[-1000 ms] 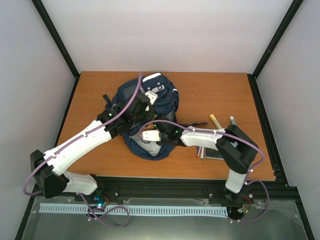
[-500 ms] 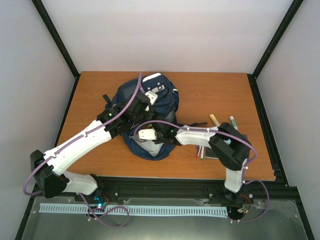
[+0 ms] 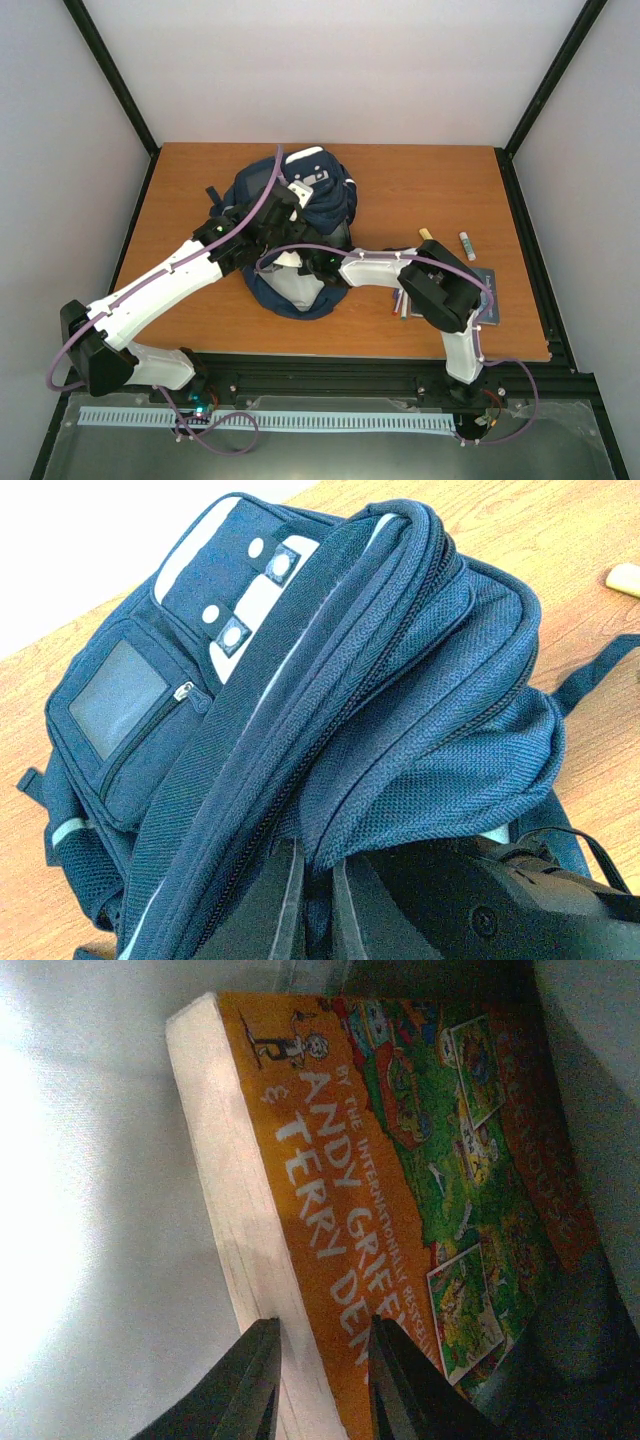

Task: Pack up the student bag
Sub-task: Place the book in the student bag.

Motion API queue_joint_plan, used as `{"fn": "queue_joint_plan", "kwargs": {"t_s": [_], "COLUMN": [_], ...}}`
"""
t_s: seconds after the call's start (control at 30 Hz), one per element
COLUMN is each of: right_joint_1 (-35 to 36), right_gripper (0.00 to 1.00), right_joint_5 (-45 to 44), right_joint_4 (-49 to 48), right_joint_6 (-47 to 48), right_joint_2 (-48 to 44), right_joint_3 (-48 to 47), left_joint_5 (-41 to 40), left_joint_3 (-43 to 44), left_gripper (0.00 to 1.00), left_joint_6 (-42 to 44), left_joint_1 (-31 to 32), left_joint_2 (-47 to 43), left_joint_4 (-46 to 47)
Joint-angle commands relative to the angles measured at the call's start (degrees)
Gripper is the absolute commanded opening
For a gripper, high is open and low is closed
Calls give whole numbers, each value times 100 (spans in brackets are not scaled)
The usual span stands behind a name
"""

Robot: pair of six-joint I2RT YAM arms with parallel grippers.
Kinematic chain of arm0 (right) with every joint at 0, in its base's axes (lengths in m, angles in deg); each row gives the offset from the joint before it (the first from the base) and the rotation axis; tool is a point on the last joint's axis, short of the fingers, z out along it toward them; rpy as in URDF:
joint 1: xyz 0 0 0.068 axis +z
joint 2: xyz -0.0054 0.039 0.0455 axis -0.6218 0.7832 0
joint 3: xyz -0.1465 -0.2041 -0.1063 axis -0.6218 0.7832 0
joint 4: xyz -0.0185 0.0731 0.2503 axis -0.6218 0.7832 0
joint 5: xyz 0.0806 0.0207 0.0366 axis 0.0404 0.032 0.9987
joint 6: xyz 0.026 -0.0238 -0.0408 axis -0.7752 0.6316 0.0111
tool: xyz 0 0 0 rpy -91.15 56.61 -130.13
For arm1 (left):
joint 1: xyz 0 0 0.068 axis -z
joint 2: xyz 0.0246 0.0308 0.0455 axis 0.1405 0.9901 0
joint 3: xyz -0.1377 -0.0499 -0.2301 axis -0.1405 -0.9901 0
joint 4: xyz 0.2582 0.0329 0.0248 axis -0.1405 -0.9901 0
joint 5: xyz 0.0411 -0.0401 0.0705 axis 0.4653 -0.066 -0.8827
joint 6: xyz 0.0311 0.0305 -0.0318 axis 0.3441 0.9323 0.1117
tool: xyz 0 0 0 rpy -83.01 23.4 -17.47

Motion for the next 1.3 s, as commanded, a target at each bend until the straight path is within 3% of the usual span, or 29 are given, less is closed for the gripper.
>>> {"fn": "queue_joint_plan", "kwargs": {"t_s": [0.0,0.2,0.4,0.67,0.9,1.27], "right_joint_1": [-17,-8,-8,-271,-1378,-3977], "right_gripper": [26,37,41,42,42,43], "right_joint_5": [16,1247,2498,2793,2990,3056], "right_joint_4": [301,1877,3269,4020,4443,4945], "right_joint_6": [-369,-1065,-1890,-2244,-2430,-2085], "right_joint_2": [-165,-1009,-1915,-3465,-4526,-5333], "right_joint_3": [-129,78,405,1353,1675,2092], "left_joint_5": [68,-8,-310,-135,356,1804], "left_joint_3": [280,308,369,837,981,-618], "left_gripper": [1,1,1,2,9,22], "left_joint_6": [-172,-211,-283,-574,-1048,-1613], "left_joint_1": [46,46,45,40,51,96], "left_joint_2": [-200,-145,-71,424,688,822], "left_joint_4": [499,453,303,-297,-937,-530]}}
